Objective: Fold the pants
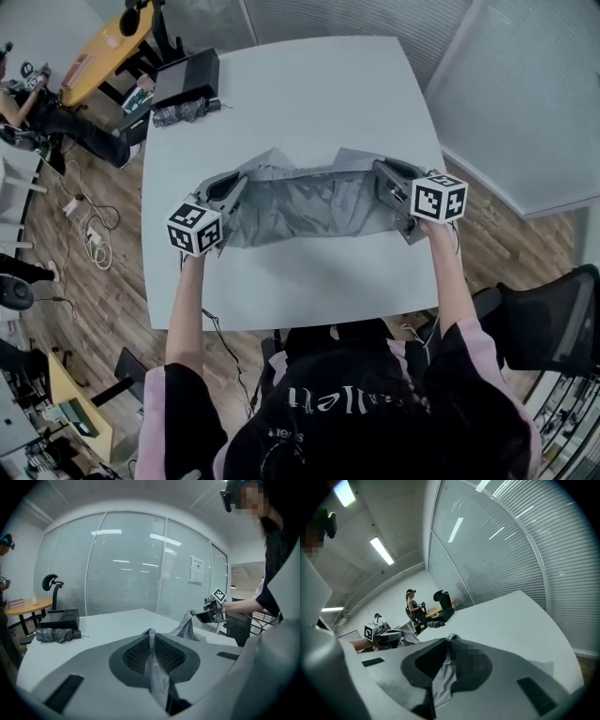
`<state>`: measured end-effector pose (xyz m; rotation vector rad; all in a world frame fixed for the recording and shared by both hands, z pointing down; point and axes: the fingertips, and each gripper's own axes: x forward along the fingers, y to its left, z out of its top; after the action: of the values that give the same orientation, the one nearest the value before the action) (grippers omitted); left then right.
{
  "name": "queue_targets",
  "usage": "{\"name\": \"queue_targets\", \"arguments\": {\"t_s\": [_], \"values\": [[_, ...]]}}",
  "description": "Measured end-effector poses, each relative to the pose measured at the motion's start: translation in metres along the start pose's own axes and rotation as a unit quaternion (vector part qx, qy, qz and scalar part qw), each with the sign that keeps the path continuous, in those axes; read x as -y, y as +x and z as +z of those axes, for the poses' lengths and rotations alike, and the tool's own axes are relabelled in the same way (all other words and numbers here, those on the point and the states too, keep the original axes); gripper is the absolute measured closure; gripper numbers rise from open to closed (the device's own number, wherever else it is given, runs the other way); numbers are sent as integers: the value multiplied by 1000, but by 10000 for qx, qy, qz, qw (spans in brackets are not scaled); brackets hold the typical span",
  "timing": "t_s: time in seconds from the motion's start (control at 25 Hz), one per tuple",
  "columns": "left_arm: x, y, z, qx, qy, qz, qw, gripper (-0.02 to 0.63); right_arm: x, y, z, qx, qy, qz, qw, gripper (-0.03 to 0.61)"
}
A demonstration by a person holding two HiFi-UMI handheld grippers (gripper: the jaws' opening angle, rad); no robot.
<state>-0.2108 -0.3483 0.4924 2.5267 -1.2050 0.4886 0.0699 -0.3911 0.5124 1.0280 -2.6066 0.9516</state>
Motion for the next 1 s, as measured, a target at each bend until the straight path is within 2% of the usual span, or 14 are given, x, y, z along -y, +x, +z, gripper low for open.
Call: {"name": "queue_targets", "arguments": {"t_s": [0.12,0.24,0.52,0.76,0.92,1.0], "values": [[-21,24,-19,-388,-10,122,9992,561,22,28,-9,-286,-50,-95,9995,535],[-35,41,-44,-726,-231,201,9969,561,39,49,-26,-574,-45,-151,9982,535],[-31,57,-108,-1536,-441,231,9869,560,63,68,-81,-1243,57,-378,9915,535],[-22,62,-145,-1947,-631,296,9784,560,73,66,-111,-1544,179,-722,9852,535],[-24,64,-153,-1941,-961,577,9745,556,71,65,-117,-1579,160,-897,9832,532],[-24,62,-153,-1892,-1031,633,9745,514,70,63,-117,-1525,109,-944,9837,514]]}}
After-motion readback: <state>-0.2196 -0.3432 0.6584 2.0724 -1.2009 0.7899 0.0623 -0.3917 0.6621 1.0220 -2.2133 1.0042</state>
